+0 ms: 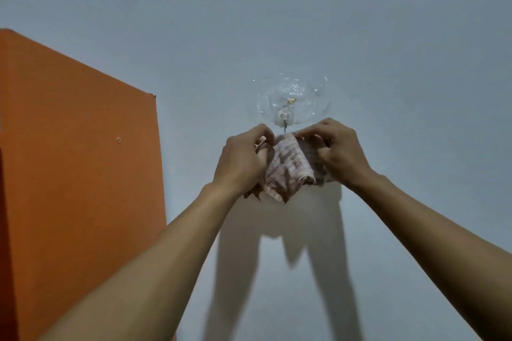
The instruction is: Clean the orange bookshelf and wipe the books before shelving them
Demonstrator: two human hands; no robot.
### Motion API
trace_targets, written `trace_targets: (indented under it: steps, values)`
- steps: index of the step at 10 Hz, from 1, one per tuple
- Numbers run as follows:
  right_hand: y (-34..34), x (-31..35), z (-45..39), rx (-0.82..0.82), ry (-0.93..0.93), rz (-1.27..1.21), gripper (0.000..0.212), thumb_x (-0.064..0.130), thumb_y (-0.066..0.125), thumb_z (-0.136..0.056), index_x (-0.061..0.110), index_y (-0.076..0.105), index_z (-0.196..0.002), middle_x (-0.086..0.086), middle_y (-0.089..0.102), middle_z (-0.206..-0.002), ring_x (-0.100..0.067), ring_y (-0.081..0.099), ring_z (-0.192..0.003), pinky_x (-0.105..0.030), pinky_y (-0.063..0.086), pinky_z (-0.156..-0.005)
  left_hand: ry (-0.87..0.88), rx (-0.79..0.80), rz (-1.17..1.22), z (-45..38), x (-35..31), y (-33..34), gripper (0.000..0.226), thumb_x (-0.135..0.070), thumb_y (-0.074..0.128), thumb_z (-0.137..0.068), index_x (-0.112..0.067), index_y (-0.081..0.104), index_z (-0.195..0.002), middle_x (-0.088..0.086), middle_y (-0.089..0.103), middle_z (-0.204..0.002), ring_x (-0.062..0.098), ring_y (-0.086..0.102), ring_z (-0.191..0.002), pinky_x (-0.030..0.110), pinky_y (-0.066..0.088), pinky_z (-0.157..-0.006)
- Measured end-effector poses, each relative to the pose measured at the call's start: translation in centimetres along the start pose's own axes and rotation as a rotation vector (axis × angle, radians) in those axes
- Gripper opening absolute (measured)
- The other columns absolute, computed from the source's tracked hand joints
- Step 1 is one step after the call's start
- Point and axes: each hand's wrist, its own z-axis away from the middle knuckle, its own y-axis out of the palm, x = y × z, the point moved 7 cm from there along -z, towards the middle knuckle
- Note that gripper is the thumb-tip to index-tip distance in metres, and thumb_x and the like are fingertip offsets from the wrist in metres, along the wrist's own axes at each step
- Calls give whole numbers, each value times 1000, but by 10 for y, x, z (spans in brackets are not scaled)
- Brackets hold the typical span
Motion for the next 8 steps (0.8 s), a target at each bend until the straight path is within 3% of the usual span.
trace_targets:
  steps: [1,3,5,6,7,8]
  values:
    - [1,-1,-31,-35,-29,57,48,-14,56,-74,15,78,-104,-12,63,-91,-19,58,-80,-13,43,-65,82,-66,-82,-35,-6,-12,17,-17,62,-87,-30,72,-89,-4,72,-88,19,66,-84,40,56,-76]
    - [18,-10,-53,-24,8,98,45,-8,54,-80,18,77,-109,-13,60,-93,-26,59,-87,-33,49,-78,49,-93,-152,-64,8,-3,16,-20,62,-89,-30,74,-93,0,69,-94,20,64,-90,37,54,-81]
    - [22,-28,-29,-21,73,82,26,10,60,-92,22,77,-108,-6,62,-92,-18,58,-85,-21,39,-74,45,-102,-145,-37,26,23,18,-26,64,-87,-36,73,-98,-3,65,-89,19,63,-84,36,54,-76]
    - [28,-34,-7,-39,215,-83,20,12,60,-92,23,76,-99,4,67,-76,0,56,-63,-8,37,-58,-54,-115,-25,-13,41,32,20,-19,63,-85,-34,74,-94,-6,69,-85,13,65,-81,32,54,-73]
    - [39,-48,35,-69,393,-216,14,16,62,-92,22,75,-93,8,68,-73,1,59,-61,-12,43,-57,-236,-207,160,35,61,33,15,-13,65,-89,-26,73,-85,-11,70,-80,2,63,-71,17,47,-64]
    - [66,-58,114,2,530,-266,10,19,66,-92,23,74,-89,7,72,-79,-5,65,-73,-24,52,-68,-469,-261,314,126,82,43,13,-15,69,-89,-26,72,-81,-10,70,-75,10,65,-71,16,49,-62]
